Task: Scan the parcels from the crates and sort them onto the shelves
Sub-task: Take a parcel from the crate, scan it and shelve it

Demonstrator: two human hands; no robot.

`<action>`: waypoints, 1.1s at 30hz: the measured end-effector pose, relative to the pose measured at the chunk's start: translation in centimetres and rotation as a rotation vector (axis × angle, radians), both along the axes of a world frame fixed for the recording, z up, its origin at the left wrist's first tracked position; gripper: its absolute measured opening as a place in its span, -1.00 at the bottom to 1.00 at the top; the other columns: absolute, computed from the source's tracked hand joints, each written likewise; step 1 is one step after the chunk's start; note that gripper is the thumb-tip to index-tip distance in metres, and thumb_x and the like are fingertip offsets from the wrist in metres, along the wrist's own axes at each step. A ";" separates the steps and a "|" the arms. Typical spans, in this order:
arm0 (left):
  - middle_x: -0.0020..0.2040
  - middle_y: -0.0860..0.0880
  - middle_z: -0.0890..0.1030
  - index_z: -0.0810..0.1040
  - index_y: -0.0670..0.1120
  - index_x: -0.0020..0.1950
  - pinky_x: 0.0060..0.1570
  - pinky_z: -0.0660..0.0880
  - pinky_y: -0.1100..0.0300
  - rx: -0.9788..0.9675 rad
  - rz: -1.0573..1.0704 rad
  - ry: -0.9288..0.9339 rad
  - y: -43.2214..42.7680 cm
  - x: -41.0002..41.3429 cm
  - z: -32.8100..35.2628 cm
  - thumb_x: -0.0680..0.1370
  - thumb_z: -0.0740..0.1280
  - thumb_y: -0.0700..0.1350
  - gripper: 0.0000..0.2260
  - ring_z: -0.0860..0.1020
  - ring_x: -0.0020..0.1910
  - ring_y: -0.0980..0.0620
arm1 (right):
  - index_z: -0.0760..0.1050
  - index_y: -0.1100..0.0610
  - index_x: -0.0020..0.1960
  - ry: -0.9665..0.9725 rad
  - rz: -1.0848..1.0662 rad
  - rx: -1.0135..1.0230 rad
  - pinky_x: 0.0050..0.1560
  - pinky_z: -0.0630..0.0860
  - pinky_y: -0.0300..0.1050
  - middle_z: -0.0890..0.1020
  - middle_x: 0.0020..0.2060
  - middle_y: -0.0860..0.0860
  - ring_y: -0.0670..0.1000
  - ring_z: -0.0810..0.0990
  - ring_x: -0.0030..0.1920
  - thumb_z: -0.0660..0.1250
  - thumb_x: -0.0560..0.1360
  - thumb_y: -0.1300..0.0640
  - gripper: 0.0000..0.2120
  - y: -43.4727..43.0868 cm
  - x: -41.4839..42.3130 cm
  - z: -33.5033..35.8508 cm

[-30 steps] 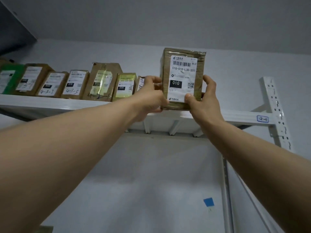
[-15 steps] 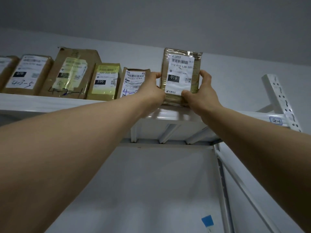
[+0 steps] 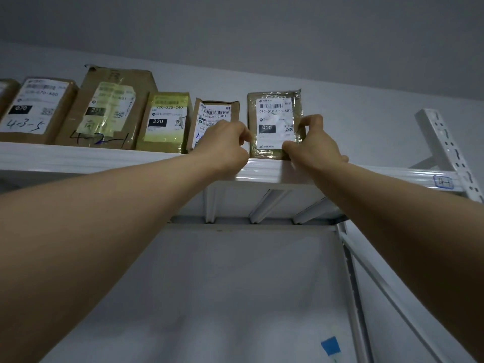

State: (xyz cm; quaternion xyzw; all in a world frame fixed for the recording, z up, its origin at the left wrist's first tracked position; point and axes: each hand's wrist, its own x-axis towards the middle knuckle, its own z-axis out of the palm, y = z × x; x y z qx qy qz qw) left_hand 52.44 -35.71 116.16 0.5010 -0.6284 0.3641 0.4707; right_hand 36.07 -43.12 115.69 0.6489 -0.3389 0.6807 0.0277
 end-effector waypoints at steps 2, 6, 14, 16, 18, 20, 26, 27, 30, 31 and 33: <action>0.28 -0.04 0.49 0.55 -0.01 0.31 0.26 0.50 0.02 0.008 0.019 0.001 0.4 0.0 0.0 0.51 0.24 -0.34 -0.58 0.49 0.24 -0.05 | 0.22 -0.07 0.33 0.041 -0.007 0.023 0.25 0.21 0.16 0.52 -0.13 -0.12 0.09 0.50 -0.04 0.33 0.54 0.01 -0.56 0.1 0.1 -0.1; 0.32 -0.07 0.47 0.53 -0.01 0.33 0.30 0.49 -0.04 0.036 0.031 0.012 1.2 -0.1 -0.2 0.49 0.25 -0.34 -0.55 0.49 0.28 -0.09 | 0.20 -0.05 0.36 0.099 -0.030 0.050 0.35 0.23 0.19 0.51 0.00 -0.09 0.08 0.49 0.00 0.39 0.52 -0.08 -0.47 0.0 0.3 0.0; 0.33 -0.07 0.49 0.45 -0.06 0.42 0.23 0.47 0.06 0.081 0.087 0.016 2.9 -0.5 -1.0 0.51 0.30 -0.27 -0.54 0.47 0.29 -0.09 | 0.14 0.02 0.47 0.121 0.072 0.061 0.33 0.41 0.28 0.55 -0.12 -0.06 0.19 0.58 0.15 0.38 0.51 -0.04 -0.35 0.4 -0.9 -0.8; 0.30 -0.07 0.51 0.47 -0.07 0.40 0.13 0.44 0.12 0.068 0.111 -0.003 3.5 -0.9 -1.5 0.52 0.33 -0.24 -0.56 0.48 0.26 -0.09 | 0.16 0.02 0.46 0.126 0.013 0.014 0.31 0.40 0.22 0.55 -0.02 -0.01 0.19 0.53 0.18 0.35 0.53 -0.05 -0.40 1.2 -1.4 -1.8; 0.22 -0.07 0.53 0.49 -0.07 0.35 0.06 0.45 0.10 0.064 0.171 -0.060 4.2 -1.5 -2.2 0.50 0.35 -0.22 -0.59 0.50 0.20 -0.10 | 0.21 0.03 0.43 0.127 -0.054 -0.044 0.25 0.37 0.12 0.54 0.04 0.02 0.19 0.48 0.21 0.32 0.55 -0.05 -0.47 2.2 -1.8 -3.2; 0.14 -0.07 0.54 0.53 -0.06 0.25 0.03 0.51 0.05 0.053 0.274 -0.156 4.8 -2.1 -3.3 0.48 0.36 -0.19 -0.66 0.51 0.14 -0.11 | 0.26 0.04 0.39 0.144 -0.082 -0.079 0.20 0.36 0.09 0.58 0.11 0.04 0.18 0.48 0.22 0.31 0.56 -0.01 -0.54 2.9 -2.3 -4.9; 0.00 -0.06 0.56 0.56 0.00 0.02 -0.21 0.40 0.08 0.168 0.536 -0.373 7.3 -4.4 -8.9 0.48 0.36 -0.13 -0.87 0.51 -0.03 -0.12 | 0.37 0.11 0.35 0.294 -0.149 -0.067 0.20 0.48 0.15 0.60 0.17 0.10 0.19 0.54 0.18 0.31 0.51 0.09 -0.58 3.7 -5.8 -12.1; -0.03 -0.06 0.56 0.55 0.01 -0.02 -0.21 0.40 0.08 0.211 0.555 -0.380 7.8 -4.8 -10.2 0.48 0.36 -0.13 -0.90 0.51 -0.06 -0.12 | 0.39 0.12 0.36 0.317 -0.148 -0.043 0.22 0.49 0.18 0.60 0.19 0.11 0.20 0.54 0.20 0.32 0.51 0.07 -0.56 3.7 -6.6 -13.7; -0.06 -0.10 0.56 0.56 -0.01 -0.04 -0.22 0.42 0.08 0.324 0.558 -0.384 8.9 -6.0 -15.0 0.49 0.36 -0.16 -0.93 0.52 -0.08 -0.18 | 0.43 0.12 0.37 0.375 -0.115 0.078 0.25 0.49 0.16 0.59 0.23 0.13 0.21 0.54 0.24 0.33 0.51 0.02 -0.54 4.2 -8.6 -19.2; -0.04 -0.13 0.58 0.57 -0.02 -0.03 -0.22 0.40 0.09 0.357 0.548 -0.389 9.3 -6.5 -17.0 0.49 0.35 -0.16 -0.91 0.53 -0.05 -0.22 | 0.44 0.12 0.37 0.391 -0.097 0.129 0.26 0.49 0.15 0.59 0.24 0.13 0.21 0.54 0.24 0.34 0.51 0.00 -0.54 4.5 -9.3 -21.4; 0.02 -0.16 0.60 0.59 -0.03 0.02 -0.19 0.38 0.08 0.435 0.511 -0.386 10.2 -7.4 -21.1 0.50 0.35 -0.18 -0.87 0.55 0.00 -0.24 | 0.44 0.10 0.37 0.426 -0.063 0.236 0.26 0.49 0.12 0.59 0.25 0.11 0.19 0.55 0.24 0.35 0.50 -0.02 -0.53 5.5 -10.4 -26.0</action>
